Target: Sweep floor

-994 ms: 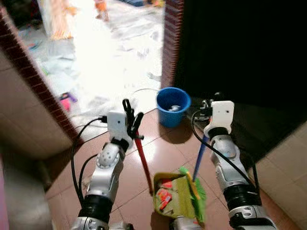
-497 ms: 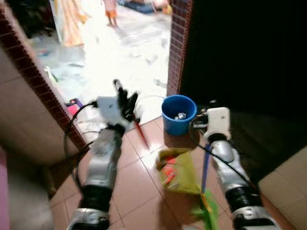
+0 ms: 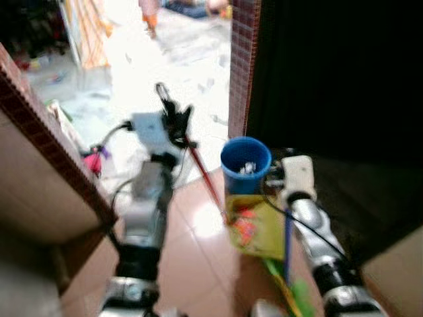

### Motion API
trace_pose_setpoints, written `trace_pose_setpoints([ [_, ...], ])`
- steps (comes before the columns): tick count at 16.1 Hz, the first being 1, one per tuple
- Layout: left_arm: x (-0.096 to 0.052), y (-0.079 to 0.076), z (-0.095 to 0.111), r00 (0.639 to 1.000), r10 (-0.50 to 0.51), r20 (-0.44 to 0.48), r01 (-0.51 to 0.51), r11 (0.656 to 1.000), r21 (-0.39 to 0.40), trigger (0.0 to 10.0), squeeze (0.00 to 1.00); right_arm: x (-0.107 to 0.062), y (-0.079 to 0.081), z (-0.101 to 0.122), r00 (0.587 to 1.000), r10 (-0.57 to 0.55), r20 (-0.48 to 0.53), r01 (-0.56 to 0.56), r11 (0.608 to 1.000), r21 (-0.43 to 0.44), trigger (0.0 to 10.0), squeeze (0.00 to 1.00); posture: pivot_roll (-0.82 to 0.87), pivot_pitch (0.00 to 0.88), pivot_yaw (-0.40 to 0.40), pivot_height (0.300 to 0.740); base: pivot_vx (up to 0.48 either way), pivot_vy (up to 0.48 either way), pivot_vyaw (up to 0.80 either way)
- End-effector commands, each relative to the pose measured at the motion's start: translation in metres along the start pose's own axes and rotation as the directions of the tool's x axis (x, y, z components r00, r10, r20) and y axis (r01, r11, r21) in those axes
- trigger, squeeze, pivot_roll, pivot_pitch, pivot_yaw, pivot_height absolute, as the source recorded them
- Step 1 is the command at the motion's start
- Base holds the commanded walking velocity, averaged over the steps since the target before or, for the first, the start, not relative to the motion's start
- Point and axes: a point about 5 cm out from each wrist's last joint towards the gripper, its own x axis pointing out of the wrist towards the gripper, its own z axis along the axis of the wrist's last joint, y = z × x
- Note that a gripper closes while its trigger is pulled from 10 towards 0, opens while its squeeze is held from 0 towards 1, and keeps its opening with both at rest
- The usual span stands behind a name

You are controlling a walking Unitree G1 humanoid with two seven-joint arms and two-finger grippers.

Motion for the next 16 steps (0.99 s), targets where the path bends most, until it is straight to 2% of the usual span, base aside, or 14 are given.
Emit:
trace_pose_setpoints([
  [1, 0.008, 0.001, 0.035, 0.99, 0.0, 0.138, 0.002, 1.0, -0.019, 10.0, 0.0, 0.001, 0.012, 0.002, 0.999, 0.037, 0.002, -0.037, 0.999, 0.0, 10.0, 0.0, -0.1, 0.0, 0.052, 0.74, 0.428, 0.0, 0.0],
  [4, 0.016, -0.006, 0.059, 0.979, -0.002, 0.206, 0.013, 0.999, -0.051, 10.0, 0.0, 0.001, 0.013, 0.001, 0.999, 0.054, -0.003, -0.054, 0.999, -0.005, 10.0, 0.0, -0.09, 0.0, 0.049, 0.74, 0.459, 0.0, 0.0],
  [7, 0.019, -0.001, 0.065, 0.974, 0.021, 0.227, -0.014, 0.999, -0.032, 10.0, 0.0, 0.002, 0.015, 0.001, 0.998, 0.063, -0.004, -0.063, 0.998, -0.007, 10.0, 0.0, -0.09, 0.0, 0.048, 0.74, 0.467, 0.0, 0.0],
  [9, 0.019, 0.007, 0.07, 0.961, 0.046, 0.273, -0.085, 0.988, 0.132, 10.0, 0.0, 0.002, 0.016, 0.001, 0.998, 0.069, -0.004, -0.069, 0.998, -0.008, 10.0, 0.0, -0.09, 0.0, 0.047, 0.74, 0.467, 0.0, 0.0],
  [13, 0.026, 0.012, 0.078, 0.945, 0.105, 0.308, -0.153, 0.979, 0.134, 10.0, 0.0, 0.0, 0.019, -0.001, 0.996, 0.087, -0.005, -0.087, 0.996, -0.007, 10.0, 0.0, -0.09, 0.0, 0.046, 0.74, 0.465, 0.0, 0.0],
  [16, 0.031, 0.016, 0.086, 0.93, 0.116, 0.349, -0.189, 0.965, 0.181, 10.0, 0.0, -0.001, 0.019, -0.003, 0.996, 0.087, -0.008, -0.087, 0.996, -0.008, 10.0, 0.0, -0.09, 0.0, 0.05, 0.74, 0.464, 0.0, 0.0],
])
